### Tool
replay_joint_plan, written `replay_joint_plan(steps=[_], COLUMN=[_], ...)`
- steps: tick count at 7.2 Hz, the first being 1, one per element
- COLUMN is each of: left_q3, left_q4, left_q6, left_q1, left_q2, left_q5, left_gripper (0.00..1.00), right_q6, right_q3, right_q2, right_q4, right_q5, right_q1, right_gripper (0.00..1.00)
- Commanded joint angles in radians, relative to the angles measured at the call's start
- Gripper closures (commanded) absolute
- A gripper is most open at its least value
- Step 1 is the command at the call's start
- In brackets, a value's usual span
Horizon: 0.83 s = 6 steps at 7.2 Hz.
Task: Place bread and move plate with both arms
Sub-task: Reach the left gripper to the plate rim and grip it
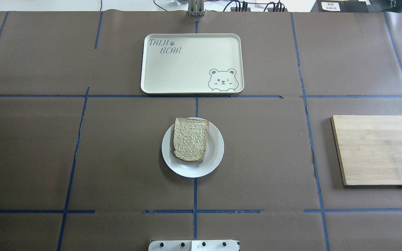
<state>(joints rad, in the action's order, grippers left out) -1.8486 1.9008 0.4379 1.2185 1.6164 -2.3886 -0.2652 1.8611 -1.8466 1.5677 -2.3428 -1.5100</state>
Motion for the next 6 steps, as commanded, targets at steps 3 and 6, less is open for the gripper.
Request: replay_joint_plan(steps=[3,6], left_q3=[0.075,0.181], left_q4=[0.611,0.889], left_q6=[0.801,1.15], left_q1=[-0.29,-0.586], left_q2=[0.074,0.193], left_q5=[0.025,0.418], left_gripper=[0.0,0.0], right_q6=[0.041,0.063], right_q3=[-0.005,-0.005], right_q2=[0.003,0.021], right_q4=[-0.014,-0.014], right_q5=[-0.003,-0.003], right_q1=[-0.018,-0.018], right_gripper=[0.0,0.0])
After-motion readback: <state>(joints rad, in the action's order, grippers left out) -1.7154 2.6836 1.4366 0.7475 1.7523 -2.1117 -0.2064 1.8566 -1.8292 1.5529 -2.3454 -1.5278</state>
